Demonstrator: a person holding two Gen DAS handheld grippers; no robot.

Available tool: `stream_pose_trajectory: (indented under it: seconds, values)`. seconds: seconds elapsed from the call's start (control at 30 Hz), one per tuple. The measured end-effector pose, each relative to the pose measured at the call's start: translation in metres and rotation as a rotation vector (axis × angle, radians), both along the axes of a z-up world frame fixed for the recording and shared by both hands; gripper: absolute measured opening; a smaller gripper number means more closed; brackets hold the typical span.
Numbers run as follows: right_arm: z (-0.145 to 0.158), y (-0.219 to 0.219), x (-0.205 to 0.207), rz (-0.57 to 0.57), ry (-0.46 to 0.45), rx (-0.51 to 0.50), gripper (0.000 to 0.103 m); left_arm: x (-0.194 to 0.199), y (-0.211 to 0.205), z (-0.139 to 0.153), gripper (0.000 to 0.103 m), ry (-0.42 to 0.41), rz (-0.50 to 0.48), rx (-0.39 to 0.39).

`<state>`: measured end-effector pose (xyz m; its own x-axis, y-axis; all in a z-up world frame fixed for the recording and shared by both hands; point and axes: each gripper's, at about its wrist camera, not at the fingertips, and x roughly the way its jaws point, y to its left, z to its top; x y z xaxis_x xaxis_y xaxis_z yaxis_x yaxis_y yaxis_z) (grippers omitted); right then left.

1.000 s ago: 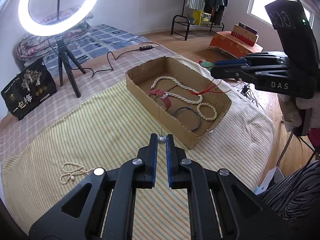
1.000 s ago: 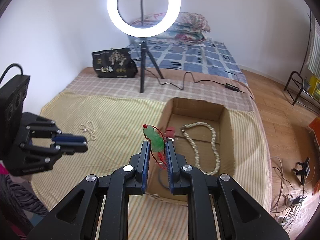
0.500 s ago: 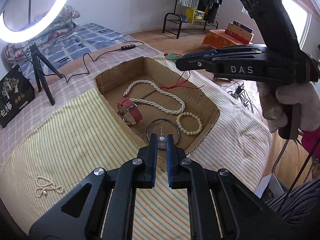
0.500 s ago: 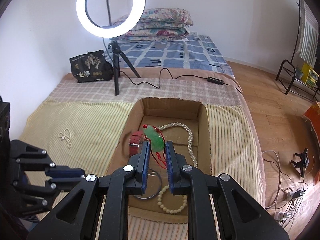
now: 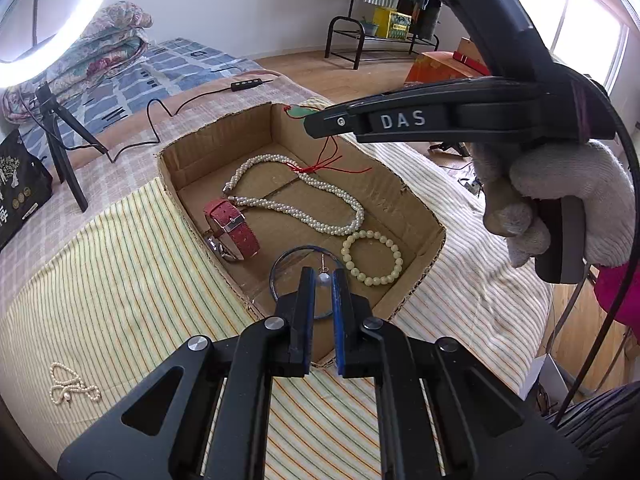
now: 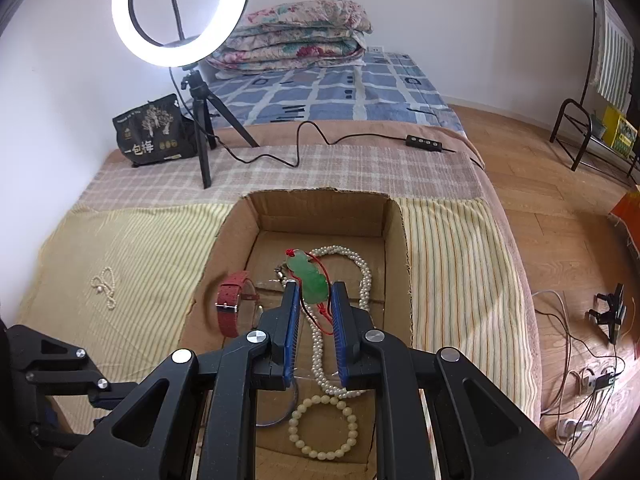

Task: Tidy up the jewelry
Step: 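Lower the charm into the box with the right tool while the left tool releases the earring there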

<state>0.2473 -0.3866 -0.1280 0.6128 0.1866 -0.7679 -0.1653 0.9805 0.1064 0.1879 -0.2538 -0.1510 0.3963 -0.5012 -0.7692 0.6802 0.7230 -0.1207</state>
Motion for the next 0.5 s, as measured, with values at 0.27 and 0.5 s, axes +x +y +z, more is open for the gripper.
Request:
stream_pose_trajectory:
  seconds: [0.27, 0.5]
  values:
    - [-0.005, -0.001, 0.009, -0.001, 0.011, 0.021, 0.015, -0.003, -0.008, 0.000, 0.006, -0.015, -0.015, 0.013]
    - [-0.003, -0.001, 0.009, -0.023, -0.005, 0.009, 0.020, -0.005, -0.011, 0.002, 0.007, -0.022, -0.025, 0.022]
